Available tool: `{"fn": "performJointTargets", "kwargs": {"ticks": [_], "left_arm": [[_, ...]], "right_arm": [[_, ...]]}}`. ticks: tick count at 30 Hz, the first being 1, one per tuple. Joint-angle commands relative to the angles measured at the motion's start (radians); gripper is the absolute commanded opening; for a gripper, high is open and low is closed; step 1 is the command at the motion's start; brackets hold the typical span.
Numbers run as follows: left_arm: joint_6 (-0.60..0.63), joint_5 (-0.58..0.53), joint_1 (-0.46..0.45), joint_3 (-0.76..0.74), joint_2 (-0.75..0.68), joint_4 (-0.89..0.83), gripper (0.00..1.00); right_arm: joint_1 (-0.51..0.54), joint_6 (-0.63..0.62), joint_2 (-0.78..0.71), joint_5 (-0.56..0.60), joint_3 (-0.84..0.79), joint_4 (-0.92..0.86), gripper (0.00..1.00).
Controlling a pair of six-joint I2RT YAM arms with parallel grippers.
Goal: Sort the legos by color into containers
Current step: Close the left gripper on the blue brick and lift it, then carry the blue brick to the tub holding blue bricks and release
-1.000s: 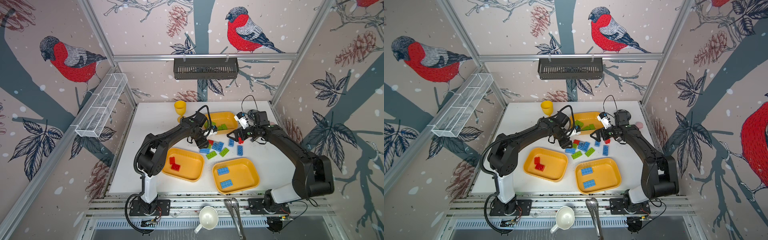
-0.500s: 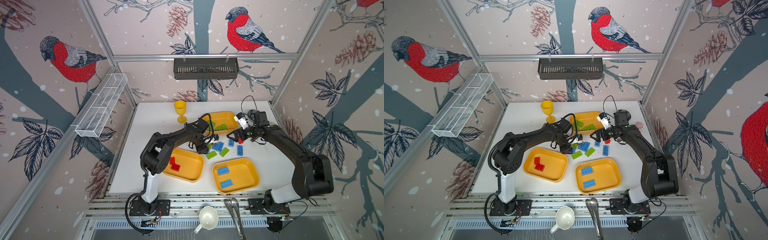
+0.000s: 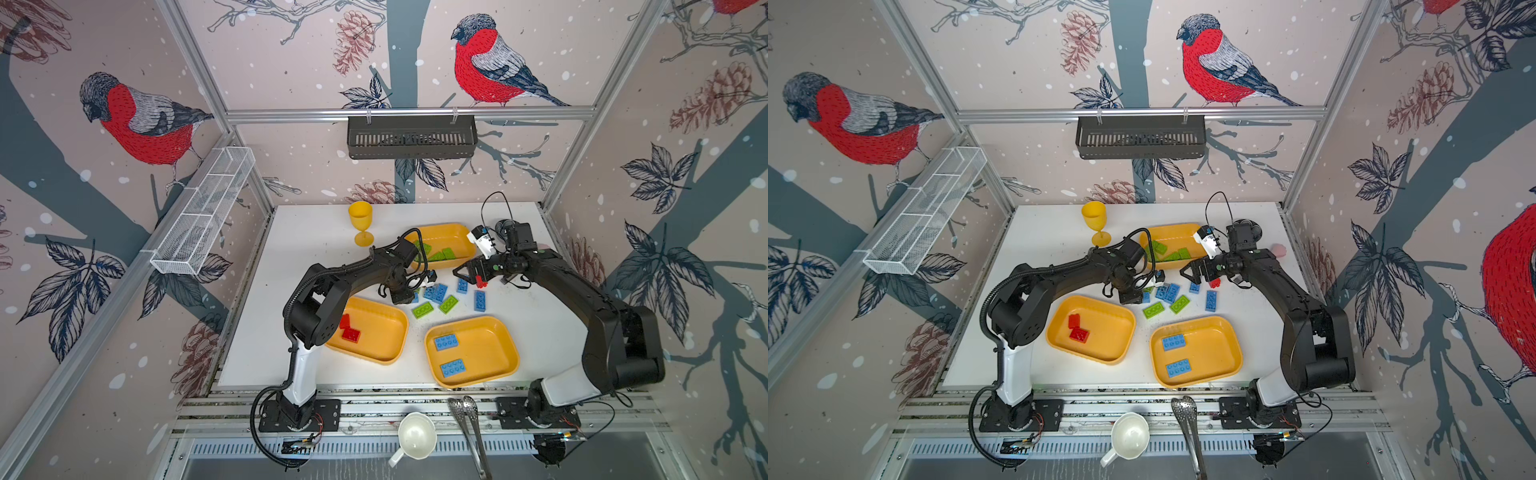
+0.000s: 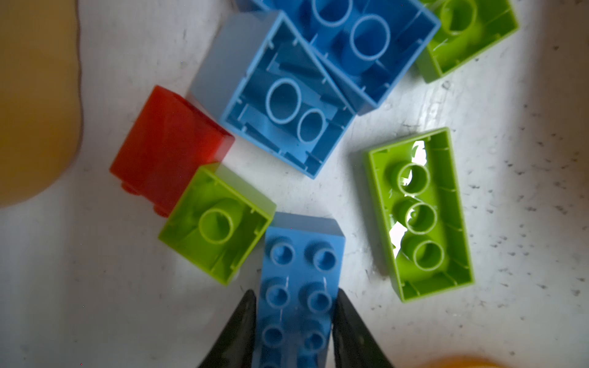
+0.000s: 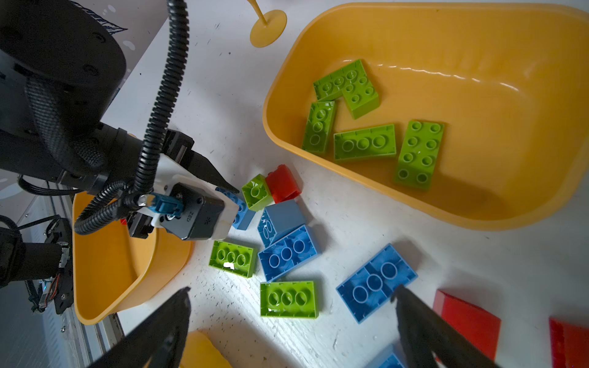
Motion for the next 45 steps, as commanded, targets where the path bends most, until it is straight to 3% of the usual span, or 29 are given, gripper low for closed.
{"fn": "performJointTargets", "kwargs": {"ticks": [1, 19, 26, 36, 41, 45], "left_arm": [[0.028, -0.005, 0.008, 0.013, 0.004, -0.005, 0.37], [0.020, 0.059, 0.021, 0.083, -0.047, -0.169, 0.36], [-0.086, 0.101, 0.032, 0.183, -0.092, -0.158, 0.36], [-0.237, 0.193, 0.045, 0.358, -0.013, -0.084, 0.34], [-0.222, 0.267, -0.008, 0.352, -0.027, -0.111, 0.34], [-0.227, 0.254, -0.071, 0.310, -0.058, -0.146, 0.34]], "right_arm": [[0.002, -0.016, -0.001, -0.014, 0.004, 0.011, 0.99], [-0.002, -0.016, 0.011, -0.013, 0.021, 0.006, 0.99], [-0.008, 0.003, -0.004, -0.015, 0.038, 0.026, 0.99], [-0.016, 0.013, -0.022, -0.009, 0.041, 0.043, 0.99], [-0.029, 0.006, -0.042, 0.002, 0.027, 0.037, 1.00], [-0.045, 0.005, -0.056, 0.003, 0.018, 0.032, 0.99]]}}
